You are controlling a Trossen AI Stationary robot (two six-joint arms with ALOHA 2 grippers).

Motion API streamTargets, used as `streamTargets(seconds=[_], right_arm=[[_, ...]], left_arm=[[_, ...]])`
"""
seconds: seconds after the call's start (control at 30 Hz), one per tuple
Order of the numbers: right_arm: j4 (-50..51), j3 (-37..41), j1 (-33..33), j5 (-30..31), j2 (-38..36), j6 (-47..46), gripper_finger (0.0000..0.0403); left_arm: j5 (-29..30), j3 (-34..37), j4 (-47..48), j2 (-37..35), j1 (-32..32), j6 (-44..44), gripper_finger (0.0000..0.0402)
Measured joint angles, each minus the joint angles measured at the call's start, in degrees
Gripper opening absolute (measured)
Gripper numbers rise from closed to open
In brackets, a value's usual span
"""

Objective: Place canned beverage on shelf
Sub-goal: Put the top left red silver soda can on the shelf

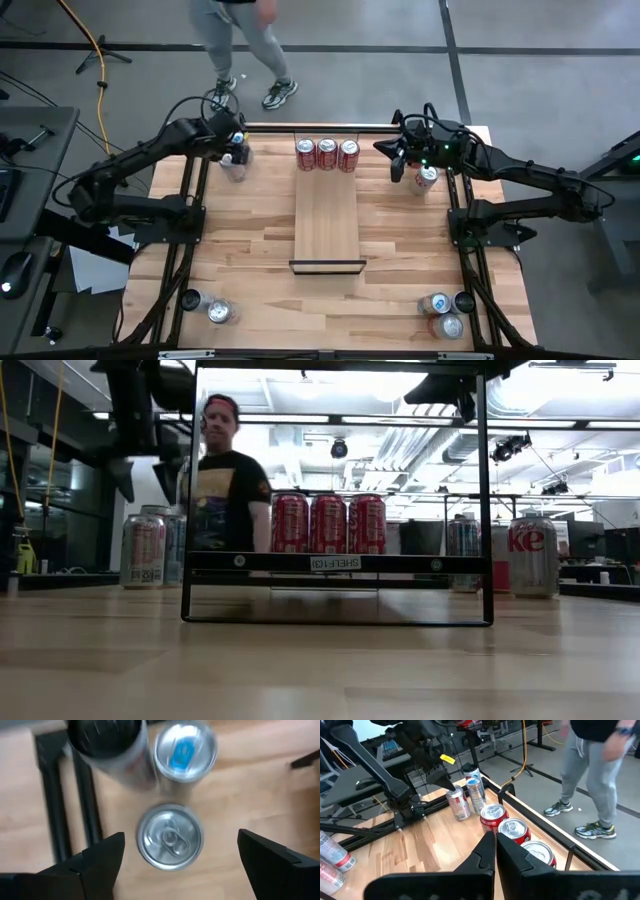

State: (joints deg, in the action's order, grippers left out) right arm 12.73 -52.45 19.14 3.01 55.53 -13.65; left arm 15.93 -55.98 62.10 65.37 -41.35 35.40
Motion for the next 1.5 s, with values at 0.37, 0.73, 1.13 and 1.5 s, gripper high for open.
streamTargets(seconds=[0.37, 0.73, 1.13, 1.5], right_arm=[[1.3, 0.0, 0.0, 0.0, 0.0, 0.2, 0.0000], [1.3, 0.0, 0.0, 0.0, 0.0, 0.2, 0.0000], [1.3, 0.0, 0.0, 0.6, 0.0, -0.4, 0.0000], [1.3, 0.0, 0.0, 0.6, 0.0, -1.2, 0.0000]], left_arm=[[-3.1, 8.7, -8.6, 0.9, -2.2, 6.3, 0.0333], [-3.4, 12.6, -14.4, 0.9, -2.3, 8.9, 0.0333], [-2.0, 12.5, -14.9, 0.7, -2.3, 6.2, 0.0201], [-6.2, 5.1, -10.6, -6.1, -0.2, 0.7, 0.0198]])
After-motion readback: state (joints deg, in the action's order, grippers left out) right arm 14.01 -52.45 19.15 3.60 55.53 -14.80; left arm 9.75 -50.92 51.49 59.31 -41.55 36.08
